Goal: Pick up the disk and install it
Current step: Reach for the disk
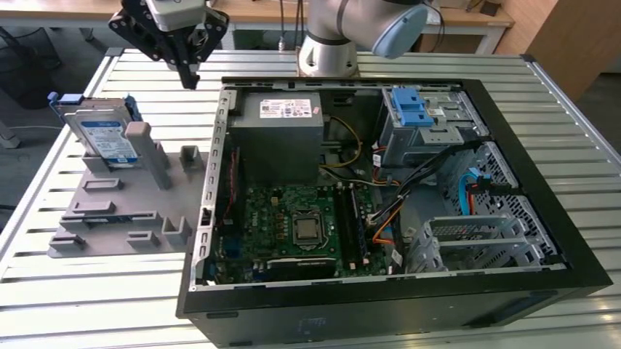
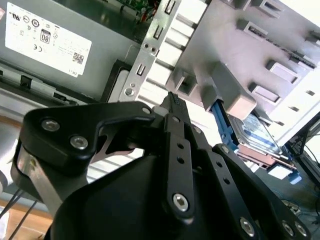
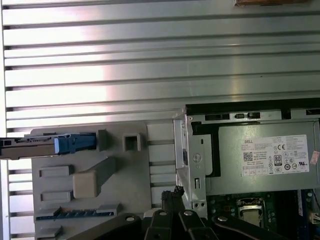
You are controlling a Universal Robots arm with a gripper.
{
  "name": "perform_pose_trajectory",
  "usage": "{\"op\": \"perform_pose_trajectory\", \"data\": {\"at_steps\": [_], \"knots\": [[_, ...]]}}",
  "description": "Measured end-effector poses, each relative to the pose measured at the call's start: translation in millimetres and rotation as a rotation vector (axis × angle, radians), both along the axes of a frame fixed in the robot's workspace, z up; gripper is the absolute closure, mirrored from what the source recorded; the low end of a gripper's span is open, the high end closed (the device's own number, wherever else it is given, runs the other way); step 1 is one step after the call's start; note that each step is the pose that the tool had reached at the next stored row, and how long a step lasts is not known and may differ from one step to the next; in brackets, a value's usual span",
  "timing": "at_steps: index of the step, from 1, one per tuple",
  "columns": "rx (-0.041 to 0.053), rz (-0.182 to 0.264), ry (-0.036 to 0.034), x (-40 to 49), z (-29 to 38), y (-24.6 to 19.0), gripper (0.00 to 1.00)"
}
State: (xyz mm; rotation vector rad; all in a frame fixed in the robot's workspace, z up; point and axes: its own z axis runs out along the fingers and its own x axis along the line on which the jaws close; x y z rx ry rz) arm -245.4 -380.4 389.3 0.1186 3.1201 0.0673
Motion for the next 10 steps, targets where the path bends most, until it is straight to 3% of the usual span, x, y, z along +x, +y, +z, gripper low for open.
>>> {"op": "perform_pose_trajectory", "data": {"at_steps": [10], "knots": [[0.0001,0.0,-0.0001,-32.4,-2.1,0.9,0.89]]}}
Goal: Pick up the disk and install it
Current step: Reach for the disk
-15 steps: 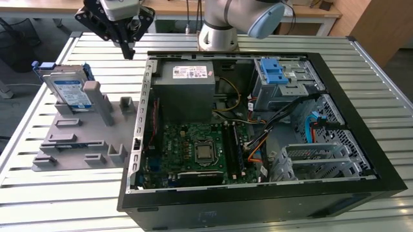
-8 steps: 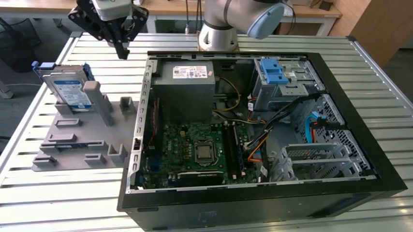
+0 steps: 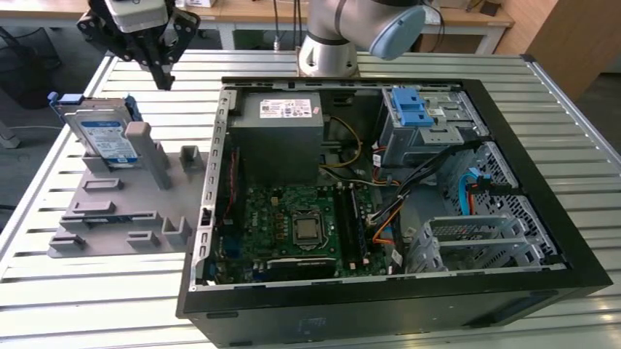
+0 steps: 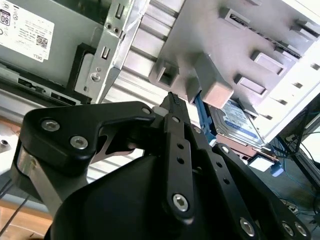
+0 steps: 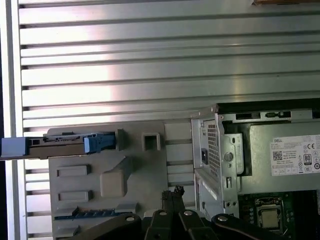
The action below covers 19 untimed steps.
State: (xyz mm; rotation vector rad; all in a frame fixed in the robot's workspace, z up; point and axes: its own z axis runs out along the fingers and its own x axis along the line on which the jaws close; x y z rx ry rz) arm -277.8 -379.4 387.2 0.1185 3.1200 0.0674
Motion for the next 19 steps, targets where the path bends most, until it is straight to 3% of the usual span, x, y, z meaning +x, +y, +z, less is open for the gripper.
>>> {"op": "perform_pose_trajectory", "data": {"at_steps": [5,11,19], "knots": [[0.0,0.0,-0.0001,-17.8,-1.1,1.1,0.89],[-0.0001,0.0,0.0001,-37.0,-3.1,7.6,0.89],[0.0,0.0,0.0,-69.2,-8.2,11.2,0.89]]}}
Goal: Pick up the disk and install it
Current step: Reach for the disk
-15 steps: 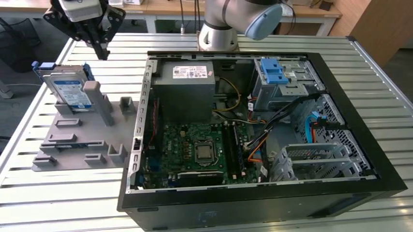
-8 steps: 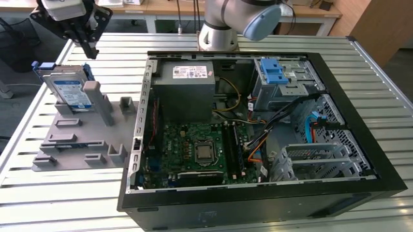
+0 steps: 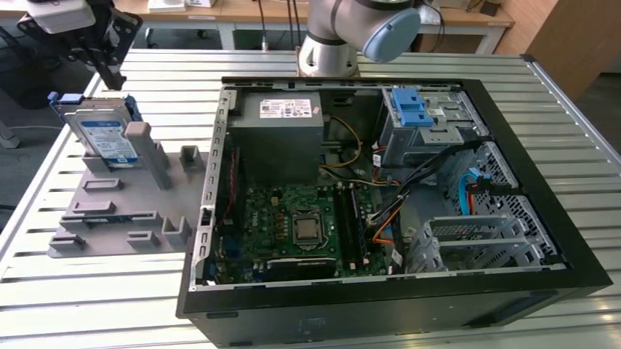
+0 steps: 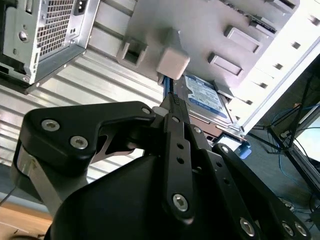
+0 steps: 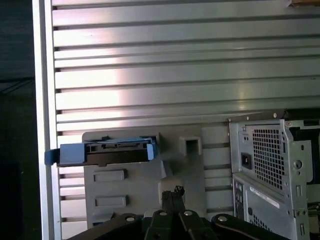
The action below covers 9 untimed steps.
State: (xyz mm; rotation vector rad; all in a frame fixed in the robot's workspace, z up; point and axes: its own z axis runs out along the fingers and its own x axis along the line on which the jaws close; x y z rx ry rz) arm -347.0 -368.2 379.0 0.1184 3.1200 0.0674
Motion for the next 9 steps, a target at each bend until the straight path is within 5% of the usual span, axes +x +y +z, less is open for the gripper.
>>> {"op": "perform_pose_trajectory", "data": {"at_steps": [9], "knots": [[-0.0001,0.0,0.0001,-26.0,-6.8,3.1,0.89]]}}
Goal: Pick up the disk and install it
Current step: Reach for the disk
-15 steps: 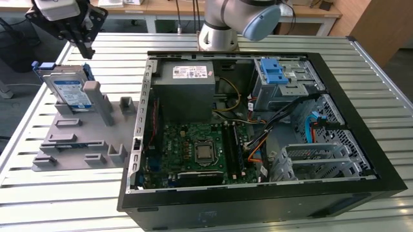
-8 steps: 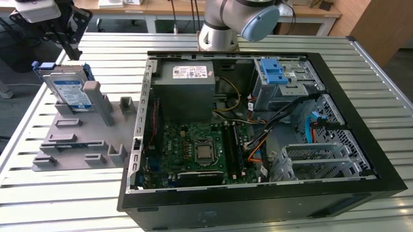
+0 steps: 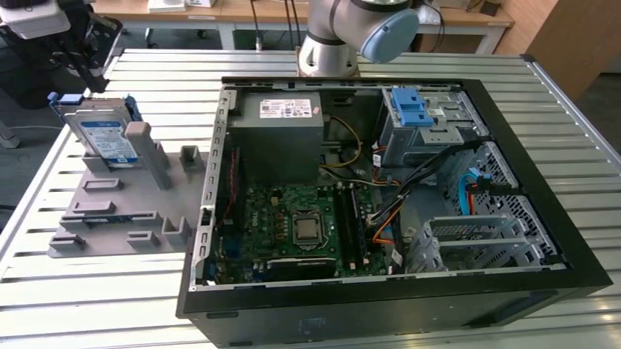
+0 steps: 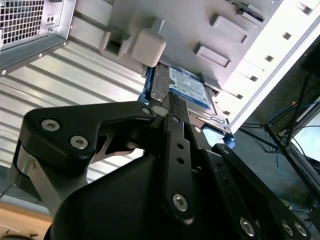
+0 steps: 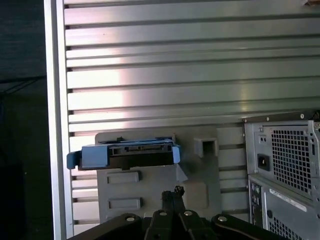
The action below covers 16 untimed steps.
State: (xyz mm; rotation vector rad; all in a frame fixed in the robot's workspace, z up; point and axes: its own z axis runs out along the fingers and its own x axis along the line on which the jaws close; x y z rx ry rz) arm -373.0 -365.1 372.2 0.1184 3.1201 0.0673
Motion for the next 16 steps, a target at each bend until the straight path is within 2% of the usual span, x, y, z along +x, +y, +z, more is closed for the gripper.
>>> {"op": "perform_pose_trajectory", "data": {"at_steps": [6,10,13,16], "knots": [[0.0,0.0,0.0,-25.2,-3.5,8.1,0.89],[0.0001,0.0,-0.0002,-41.9,-5.9,11.6,0.89],[0.0001,0.0,-0.0001,-49.4,-7.0,12.4,0.89],[0.0001,0.0,0.0,-50.5,-7.0,12.4,0.89]]}}
